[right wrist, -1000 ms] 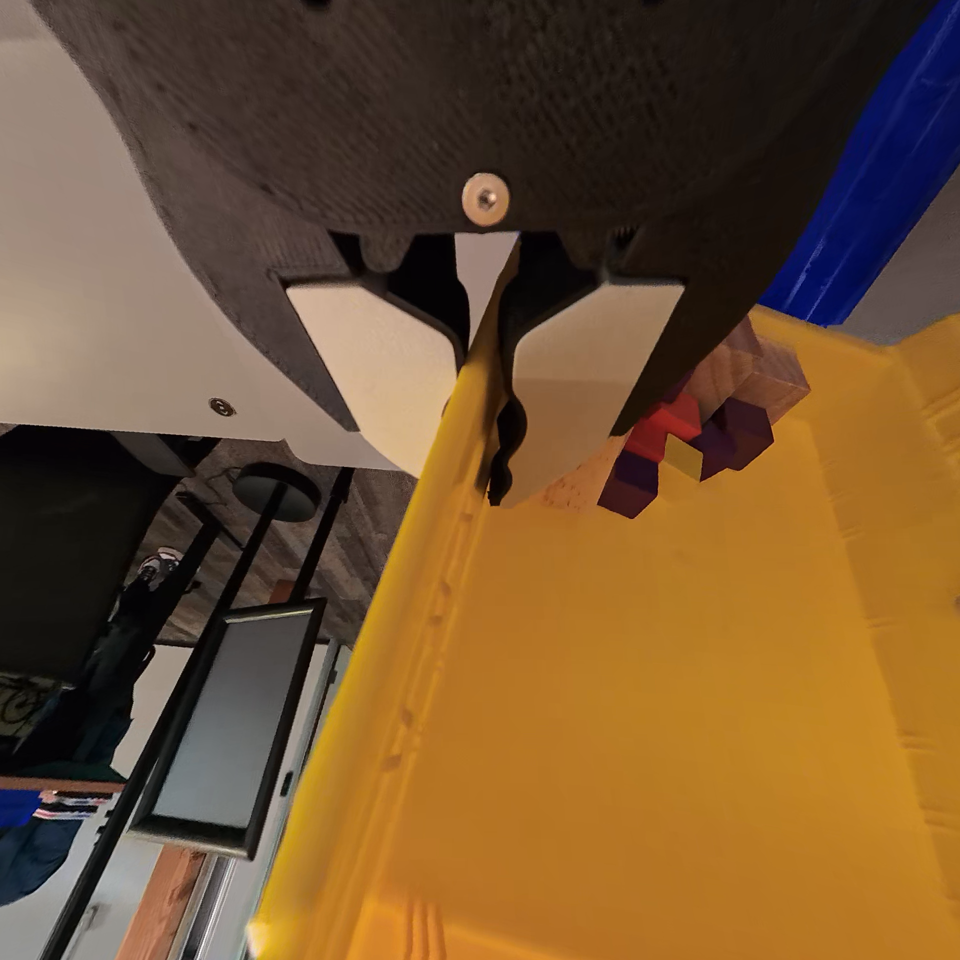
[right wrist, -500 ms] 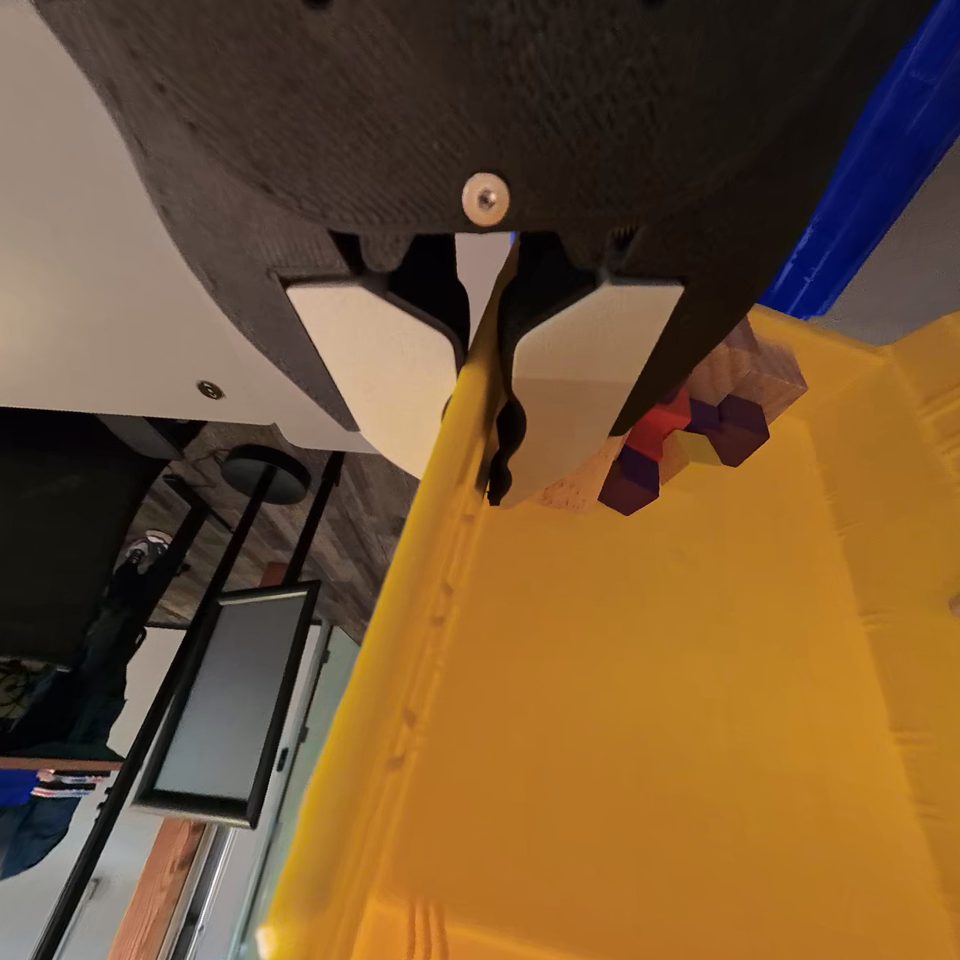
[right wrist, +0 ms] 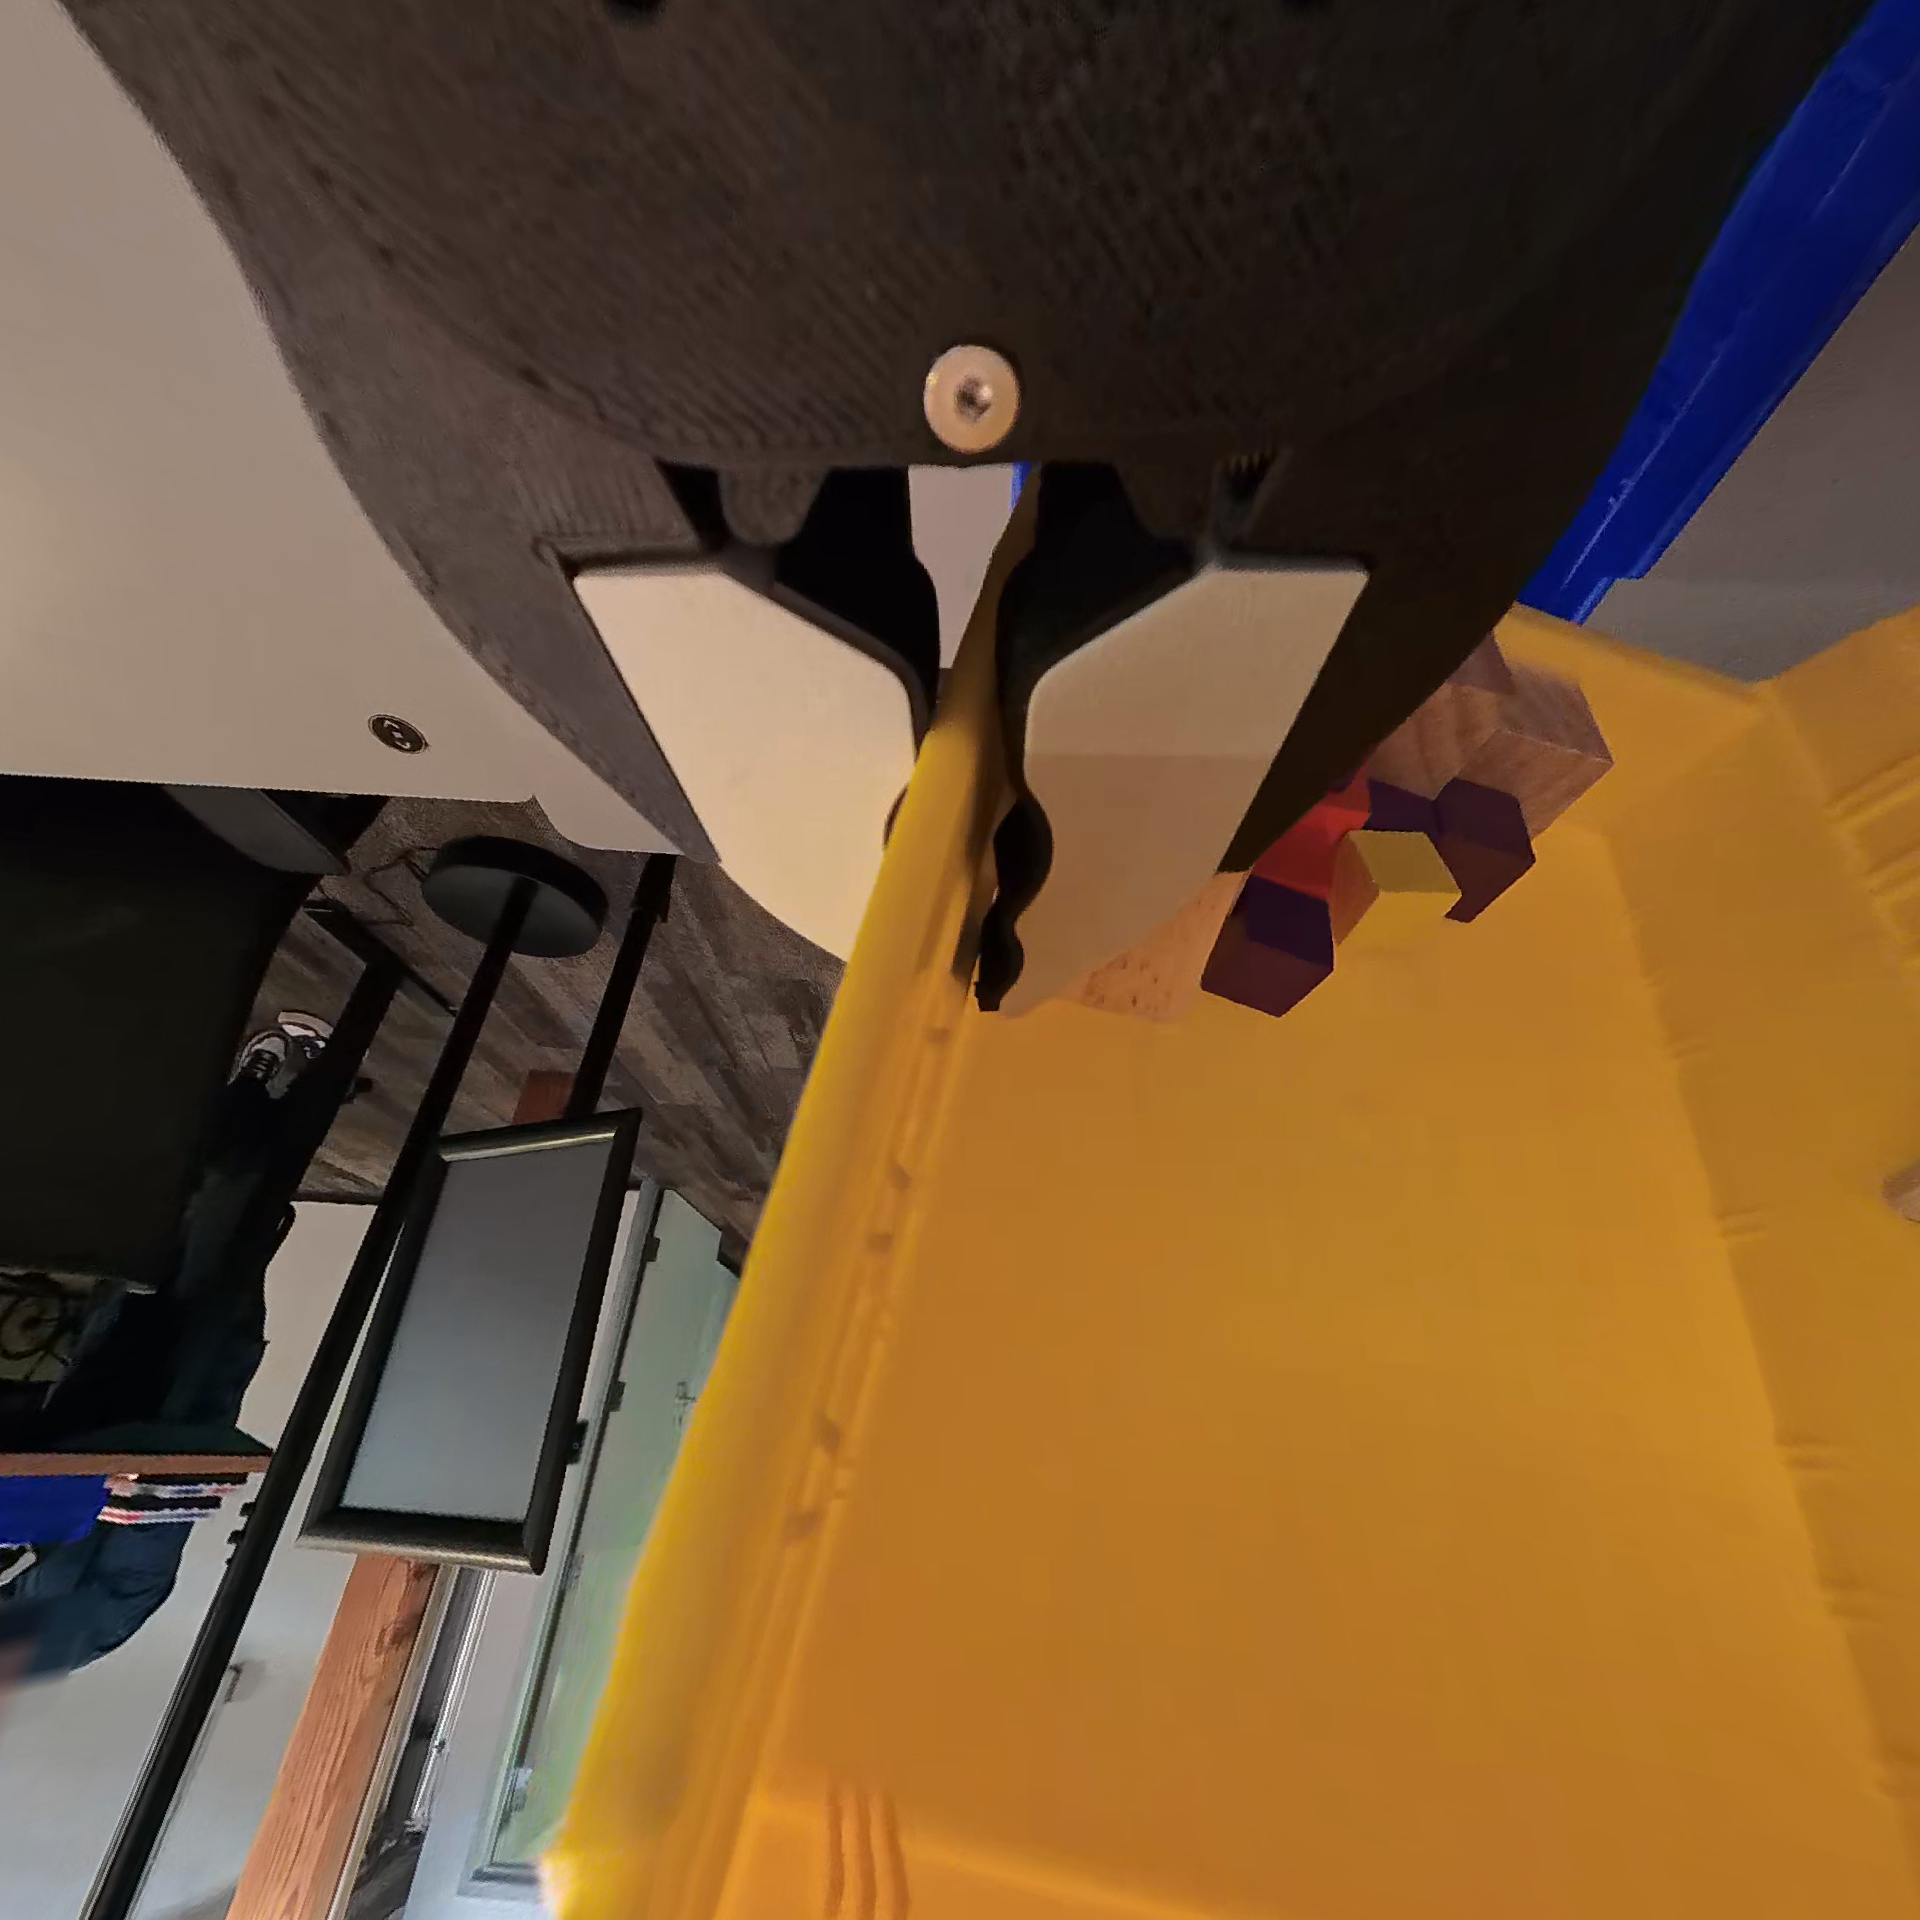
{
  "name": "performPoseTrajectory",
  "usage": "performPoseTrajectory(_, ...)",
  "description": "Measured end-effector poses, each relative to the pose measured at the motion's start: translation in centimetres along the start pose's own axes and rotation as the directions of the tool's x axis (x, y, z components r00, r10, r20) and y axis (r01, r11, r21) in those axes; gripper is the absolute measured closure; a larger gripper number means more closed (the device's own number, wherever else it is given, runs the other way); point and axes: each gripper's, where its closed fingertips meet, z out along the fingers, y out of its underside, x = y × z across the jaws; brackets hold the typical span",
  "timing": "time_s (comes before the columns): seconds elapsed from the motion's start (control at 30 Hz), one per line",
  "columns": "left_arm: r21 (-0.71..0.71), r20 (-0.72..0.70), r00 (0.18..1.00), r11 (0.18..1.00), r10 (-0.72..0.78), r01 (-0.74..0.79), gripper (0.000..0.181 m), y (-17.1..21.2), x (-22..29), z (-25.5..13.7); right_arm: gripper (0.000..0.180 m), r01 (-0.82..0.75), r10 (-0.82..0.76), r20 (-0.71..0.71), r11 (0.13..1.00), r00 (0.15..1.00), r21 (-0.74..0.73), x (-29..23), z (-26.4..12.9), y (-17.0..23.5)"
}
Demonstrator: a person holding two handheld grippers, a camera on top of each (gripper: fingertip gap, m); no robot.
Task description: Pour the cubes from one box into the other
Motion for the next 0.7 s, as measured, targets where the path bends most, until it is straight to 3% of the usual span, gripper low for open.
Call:
performPoseTrajectory(0.2,0.011,0.009,1.0,1.0,0.003,-0.003,0.169,-0.3,-0.1,-0.6,0.176,-0.025,0.024,0.014,0.999,1.0,0.024,-0.2,-0.2,-0.5)
performPoseTrajectory(0.53,-0.131,-0.011,1.0,0.991,0.005,-0.007,0.169,2.1,0.6,1.7,0.176,-0.033,0.036,0.015,0.99,0.999,-0.141,0.1,1.5,2.8)
performPoseTrajectory(0.7,-0.081,-0.004,1.0,0.997,0.019,-0.019,0.169,1.2,0.4,1.1,0.176,-0.05,0.054,0.037,0.994,0.998,-0.097,0.0,1.4,2.2)
